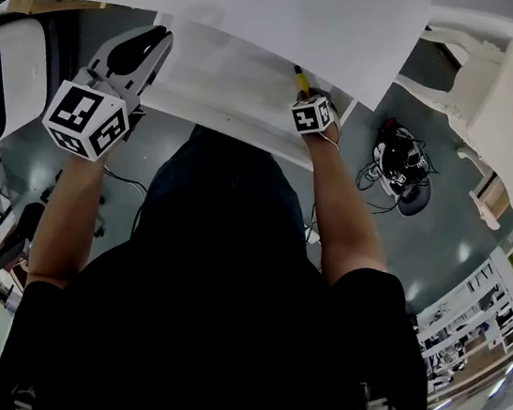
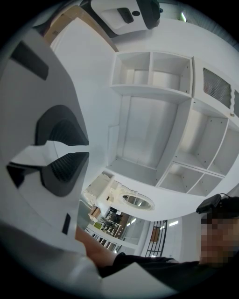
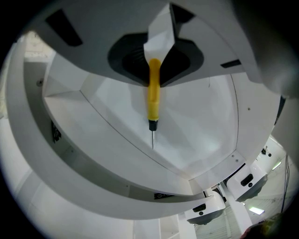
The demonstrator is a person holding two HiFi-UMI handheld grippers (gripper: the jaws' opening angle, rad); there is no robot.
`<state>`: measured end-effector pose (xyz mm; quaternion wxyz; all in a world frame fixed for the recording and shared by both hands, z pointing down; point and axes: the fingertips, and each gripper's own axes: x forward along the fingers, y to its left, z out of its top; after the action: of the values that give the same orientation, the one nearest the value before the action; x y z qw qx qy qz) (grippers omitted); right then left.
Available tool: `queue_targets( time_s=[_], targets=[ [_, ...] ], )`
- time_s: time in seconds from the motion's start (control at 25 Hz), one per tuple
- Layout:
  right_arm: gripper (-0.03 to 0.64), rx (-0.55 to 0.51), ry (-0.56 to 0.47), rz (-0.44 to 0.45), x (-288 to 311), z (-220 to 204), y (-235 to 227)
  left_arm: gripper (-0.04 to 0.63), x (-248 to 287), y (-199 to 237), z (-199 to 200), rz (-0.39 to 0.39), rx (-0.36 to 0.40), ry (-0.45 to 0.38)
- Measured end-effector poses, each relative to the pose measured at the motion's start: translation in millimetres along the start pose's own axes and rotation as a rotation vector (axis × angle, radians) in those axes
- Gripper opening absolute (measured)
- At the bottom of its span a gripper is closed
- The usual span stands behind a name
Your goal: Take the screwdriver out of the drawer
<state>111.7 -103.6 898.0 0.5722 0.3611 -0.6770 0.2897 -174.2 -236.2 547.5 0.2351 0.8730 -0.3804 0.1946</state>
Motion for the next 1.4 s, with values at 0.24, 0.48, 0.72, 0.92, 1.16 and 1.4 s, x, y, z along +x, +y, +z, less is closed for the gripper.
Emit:
queue_targets(
  time_s=[0.24, 0.48, 0.72, 0.92, 1.16, 1.4],
  targets=[
    [0.08, -0.004, -0.001, 0.008, -2, 3, 4, 0.06, -4, 1, 0, 0.0, 0.0, -0.002],
    [0.08, -0.02, 0.001, 0.016, -5, 2, 9, 0.06, -7, 1, -2, 0.002, -0.003, -0.006],
    [0.08, -0.058, -0.016, 0.038, -14, 5, 22, 0.06, -13, -4, 2, 0.002, 0.002, -0.021],
    [0.08, -0.112, -0.047, 0.062, -31, 11, 37, 0.06, -19, -14, 12, 0.001, 0.016, -0.04],
    [0.08, -0.199, -0.101, 0.079, -61, 24, 57, 0.06, -29, -29, 27, 0.005, 0.036, -0.069],
    [0.08, -0.207, -0.18, 0.078, -98, 37, 61, 0.06, -43, -47, 42, 0.013, 0.064, -0.11]
  ],
)
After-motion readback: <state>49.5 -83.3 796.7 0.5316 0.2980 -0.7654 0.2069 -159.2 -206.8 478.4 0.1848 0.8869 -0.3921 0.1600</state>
